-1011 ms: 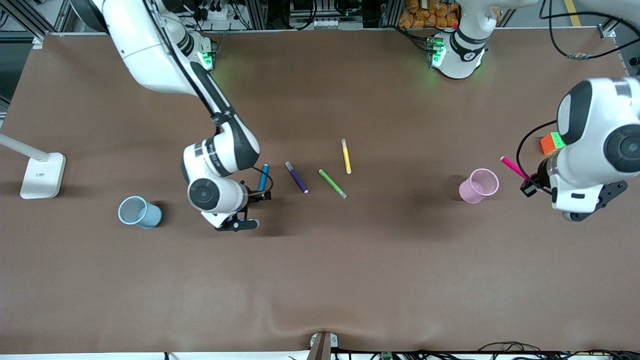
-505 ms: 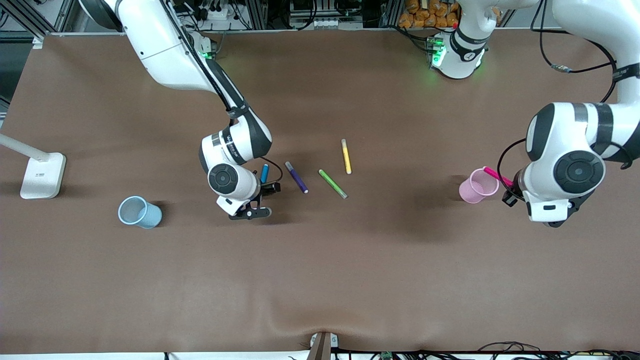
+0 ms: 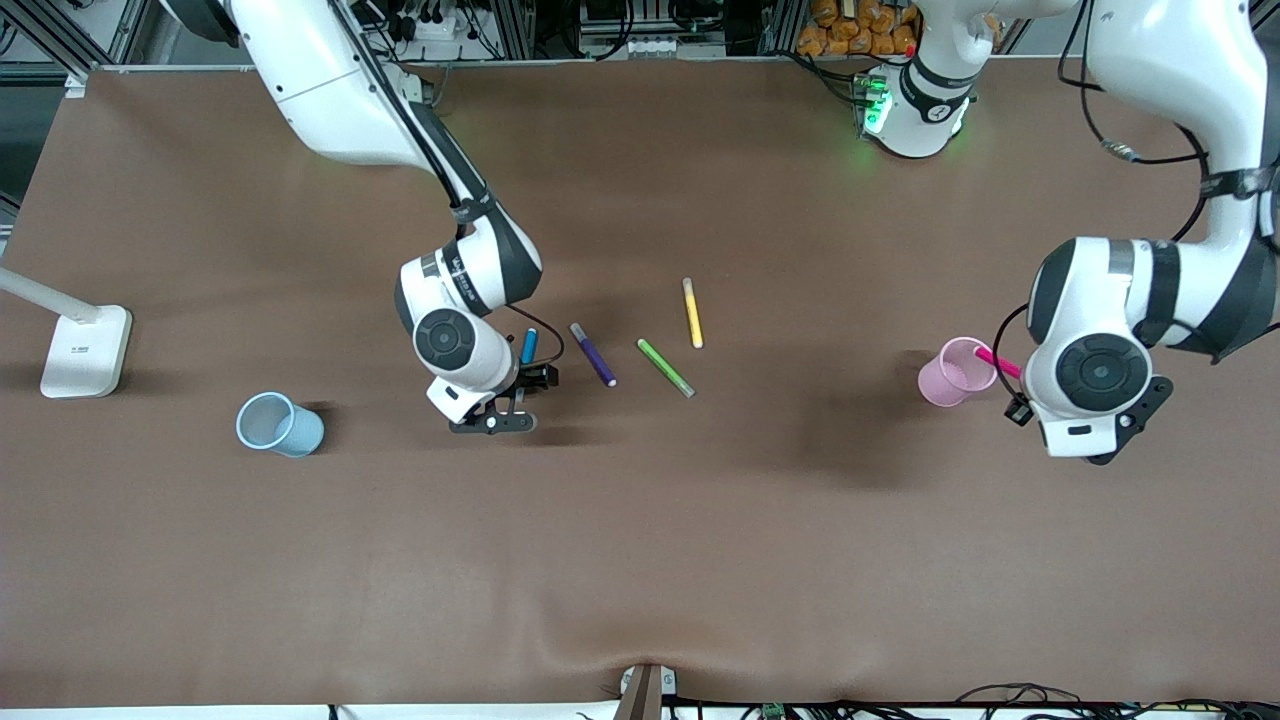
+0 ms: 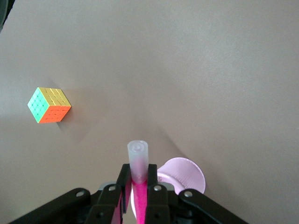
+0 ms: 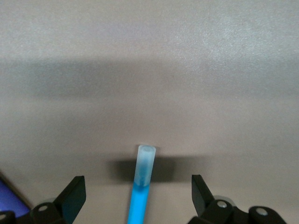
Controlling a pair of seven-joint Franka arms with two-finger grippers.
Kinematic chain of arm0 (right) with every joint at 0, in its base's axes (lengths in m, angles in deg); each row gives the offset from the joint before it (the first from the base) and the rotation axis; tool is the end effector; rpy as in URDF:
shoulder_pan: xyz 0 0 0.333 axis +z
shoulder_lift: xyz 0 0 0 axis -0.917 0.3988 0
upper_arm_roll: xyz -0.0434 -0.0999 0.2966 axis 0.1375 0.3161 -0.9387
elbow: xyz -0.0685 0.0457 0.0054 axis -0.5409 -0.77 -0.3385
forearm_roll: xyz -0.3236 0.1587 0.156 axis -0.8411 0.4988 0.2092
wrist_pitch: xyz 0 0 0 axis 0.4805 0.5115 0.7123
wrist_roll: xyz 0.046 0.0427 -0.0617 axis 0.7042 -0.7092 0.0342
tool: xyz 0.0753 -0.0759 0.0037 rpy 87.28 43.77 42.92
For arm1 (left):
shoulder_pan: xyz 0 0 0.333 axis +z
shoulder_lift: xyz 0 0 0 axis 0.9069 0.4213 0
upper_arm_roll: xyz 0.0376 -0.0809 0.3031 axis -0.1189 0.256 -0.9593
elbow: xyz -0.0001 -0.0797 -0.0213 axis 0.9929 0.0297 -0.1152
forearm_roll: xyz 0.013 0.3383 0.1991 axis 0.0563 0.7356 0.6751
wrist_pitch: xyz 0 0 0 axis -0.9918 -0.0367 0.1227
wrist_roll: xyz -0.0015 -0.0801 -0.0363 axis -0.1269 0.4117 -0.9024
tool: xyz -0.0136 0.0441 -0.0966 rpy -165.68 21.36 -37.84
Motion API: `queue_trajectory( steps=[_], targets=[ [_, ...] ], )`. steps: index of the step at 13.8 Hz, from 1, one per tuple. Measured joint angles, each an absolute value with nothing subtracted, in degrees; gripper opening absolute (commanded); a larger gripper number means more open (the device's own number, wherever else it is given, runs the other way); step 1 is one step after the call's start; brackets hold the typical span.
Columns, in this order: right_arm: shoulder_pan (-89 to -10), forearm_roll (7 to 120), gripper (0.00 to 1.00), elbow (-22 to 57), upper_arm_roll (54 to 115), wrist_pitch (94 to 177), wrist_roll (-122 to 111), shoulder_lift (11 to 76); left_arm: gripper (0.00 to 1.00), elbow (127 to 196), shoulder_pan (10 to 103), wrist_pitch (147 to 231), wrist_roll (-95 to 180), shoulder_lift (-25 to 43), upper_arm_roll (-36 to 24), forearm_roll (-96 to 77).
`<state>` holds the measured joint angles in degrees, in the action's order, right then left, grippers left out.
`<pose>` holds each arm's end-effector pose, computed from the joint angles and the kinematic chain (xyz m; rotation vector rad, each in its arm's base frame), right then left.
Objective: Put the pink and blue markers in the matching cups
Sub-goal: 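Carry the pink marker over the pink cup while the right gripper grasps the blue marker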
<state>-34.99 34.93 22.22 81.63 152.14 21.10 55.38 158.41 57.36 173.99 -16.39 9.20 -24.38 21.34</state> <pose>0.5584 0.3148 0.1945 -3.1124 -0.0416 0.2106 0.6300 -0.0500 0.3253 -2.4098 -1.1082 0.0793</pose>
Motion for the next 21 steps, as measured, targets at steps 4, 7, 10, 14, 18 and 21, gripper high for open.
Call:
queue_trajectory(
  steps=[4,7,10,14,18,21],
  targets=[
    [-33.77,34.39,1.0,26.67,82.09,159.4,21.51,54.65,0.0,158.41,56.39,174.56,-19.8,11.56,-24.3,21.92],
    [-33.76,34.36,1.0,27.82,82.13,160.13,21.51,54.64,0.0,158.41,56.32,174.57,-19.89,12.07,-24.31,21.98],
    [-33.76,34.36,0.91,28.02,82.15,160.16,21.51,54.64,0.0,158.41,55.84,174.56,-19.9,12.17,-24.28,21.99],
    [-33.76,34.35,0.0,28.02,82.42,160.19,21.52,54.64,0.0,158.68,54.63,174.52,-22.0,12.65,-24.26,22.13],
    [-33.81,34.3,0.0,27.89,82.99,160.3,21.53,54.39,0.0,158.83,54.6,174.52,-22.13,12.89,-24.36,22.95],
    [-33.98,34.29,0.0,27.43,83.27,160.64,21.52,54.38,0.0,159.06,54.64,174.52,-22.13,12.89,-24.4,22.96]
  ],
)
